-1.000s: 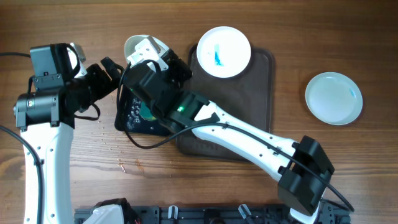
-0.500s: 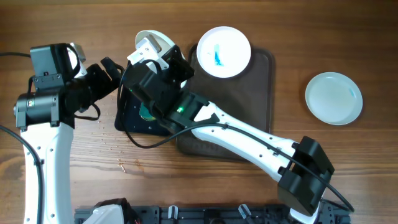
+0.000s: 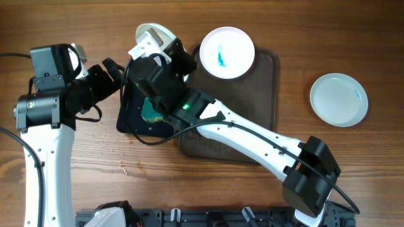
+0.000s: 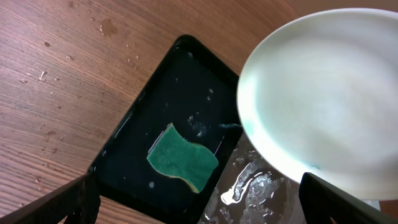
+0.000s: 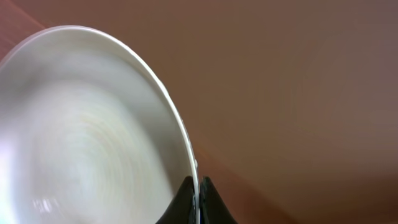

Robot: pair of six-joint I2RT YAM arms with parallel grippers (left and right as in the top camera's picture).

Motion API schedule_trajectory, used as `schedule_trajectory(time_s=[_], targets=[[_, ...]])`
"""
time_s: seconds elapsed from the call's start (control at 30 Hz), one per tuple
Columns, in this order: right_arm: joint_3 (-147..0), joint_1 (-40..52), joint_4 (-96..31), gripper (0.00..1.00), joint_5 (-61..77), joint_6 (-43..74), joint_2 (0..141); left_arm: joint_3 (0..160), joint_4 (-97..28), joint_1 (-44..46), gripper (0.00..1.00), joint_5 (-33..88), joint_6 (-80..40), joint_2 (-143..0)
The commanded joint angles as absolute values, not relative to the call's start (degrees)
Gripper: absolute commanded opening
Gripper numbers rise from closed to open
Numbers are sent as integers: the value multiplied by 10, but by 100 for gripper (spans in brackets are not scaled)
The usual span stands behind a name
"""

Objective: Clean dirty plates on tray and stack at the side
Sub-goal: 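Lift plate with right gripper and stack it on the right plate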

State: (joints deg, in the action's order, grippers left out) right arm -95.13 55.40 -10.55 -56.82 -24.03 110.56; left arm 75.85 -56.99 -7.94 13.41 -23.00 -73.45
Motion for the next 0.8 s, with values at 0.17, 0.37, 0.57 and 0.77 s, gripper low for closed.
schedule_trajectory(time_s=[0.17, 0.37, 0.57, 0.77], targets=[[-963, 565, -73, 4, -602, -388, 1092, 765, -569, -83, 100, 139, -227, -733], [-963, 553, -102, 4, -594, -216, 1092, 765, -569, -83, 100, 139, -227, -733], [-963, 457, -319, 4, -132, 116, 1090, 765, -569, -83, 100, 139, -227, -733], [-963, 272, -392, 4, 149, 265, 1031, 765, -569, -83, 100, 139, -227, -733]])
